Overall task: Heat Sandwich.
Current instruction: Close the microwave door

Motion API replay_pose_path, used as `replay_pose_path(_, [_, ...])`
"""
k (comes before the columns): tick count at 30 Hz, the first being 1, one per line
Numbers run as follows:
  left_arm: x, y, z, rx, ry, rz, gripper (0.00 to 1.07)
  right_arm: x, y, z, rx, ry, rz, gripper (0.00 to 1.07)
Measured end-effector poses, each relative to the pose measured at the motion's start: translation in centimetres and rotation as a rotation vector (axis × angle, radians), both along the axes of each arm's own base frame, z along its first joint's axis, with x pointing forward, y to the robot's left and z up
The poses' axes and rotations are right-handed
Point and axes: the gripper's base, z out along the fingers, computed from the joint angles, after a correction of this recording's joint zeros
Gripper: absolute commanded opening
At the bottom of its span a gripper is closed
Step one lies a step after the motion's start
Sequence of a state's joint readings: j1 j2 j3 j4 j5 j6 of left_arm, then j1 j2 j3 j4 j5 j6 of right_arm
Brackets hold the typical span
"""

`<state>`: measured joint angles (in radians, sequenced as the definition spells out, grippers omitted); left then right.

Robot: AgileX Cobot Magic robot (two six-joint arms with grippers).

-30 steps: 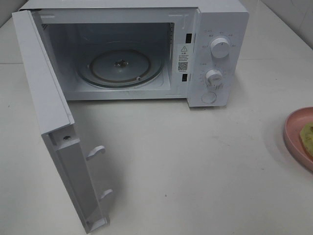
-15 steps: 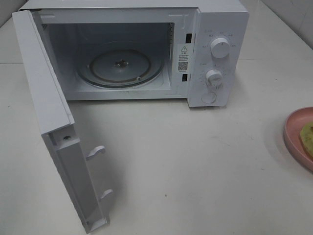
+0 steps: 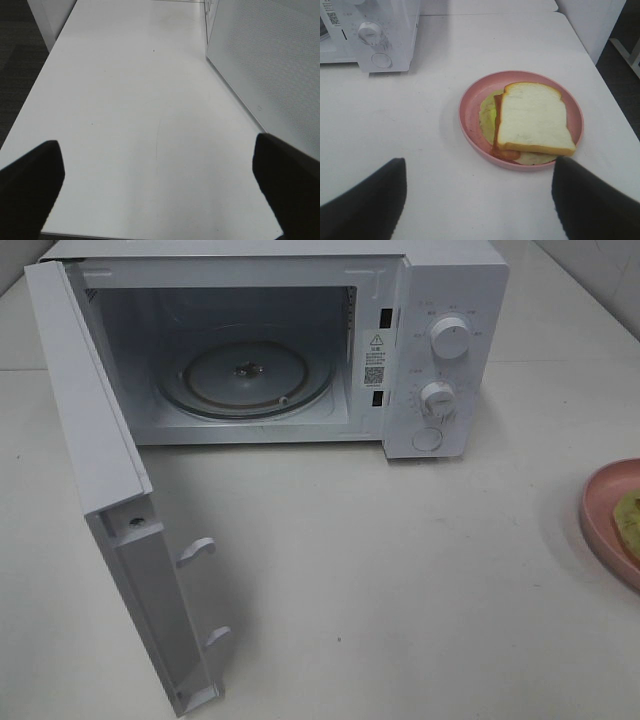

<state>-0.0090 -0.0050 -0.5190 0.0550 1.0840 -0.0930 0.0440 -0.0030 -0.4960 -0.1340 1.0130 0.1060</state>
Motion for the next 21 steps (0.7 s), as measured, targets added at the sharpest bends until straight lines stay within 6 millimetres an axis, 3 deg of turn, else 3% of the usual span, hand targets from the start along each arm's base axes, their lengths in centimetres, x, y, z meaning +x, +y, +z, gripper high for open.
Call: replay_pose_path(21, [0.0, 0.0, 0.0, 0.0, 0.0, 0.0, 0.98, 0.0, 0.0, 0.0, -0.001, 0.0, 0.0, 0.75])
